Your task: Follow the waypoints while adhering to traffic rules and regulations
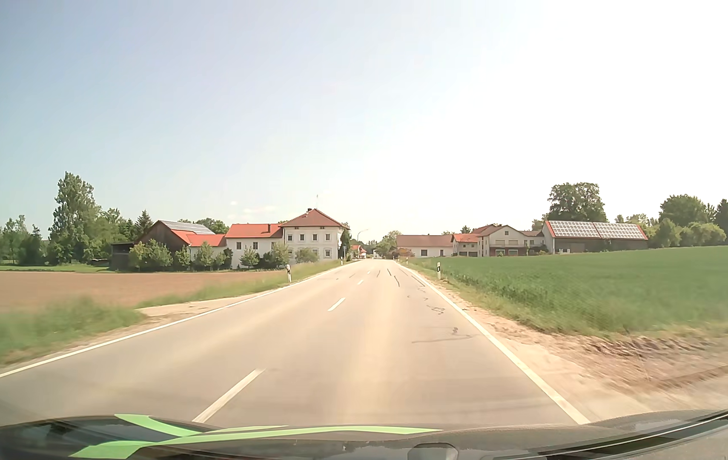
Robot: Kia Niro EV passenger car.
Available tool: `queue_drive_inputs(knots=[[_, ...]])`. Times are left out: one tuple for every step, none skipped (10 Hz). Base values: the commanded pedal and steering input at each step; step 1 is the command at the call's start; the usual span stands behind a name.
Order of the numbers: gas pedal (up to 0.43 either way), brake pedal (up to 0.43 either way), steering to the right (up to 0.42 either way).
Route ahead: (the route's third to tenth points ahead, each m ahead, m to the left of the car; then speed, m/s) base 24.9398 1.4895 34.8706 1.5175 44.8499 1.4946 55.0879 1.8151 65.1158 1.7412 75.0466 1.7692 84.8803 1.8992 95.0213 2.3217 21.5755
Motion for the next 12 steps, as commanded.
queue_drive_inputs(knots=[[0.087,0.0,-0.003],[0.098,0.0,-0.003],[0.098,0.0,-0.003],[0.11,0.0,-0.003],[0.13,0.0,-0.001],[0.13,0.0,0.003],[0.13,0.0,0.003],[0.087,0.0,0.003],[0.0,0.0,0.002],[0.0,0.0,0.0],[0.0,0.0,0.0],[0.0,0.0,0.0]])
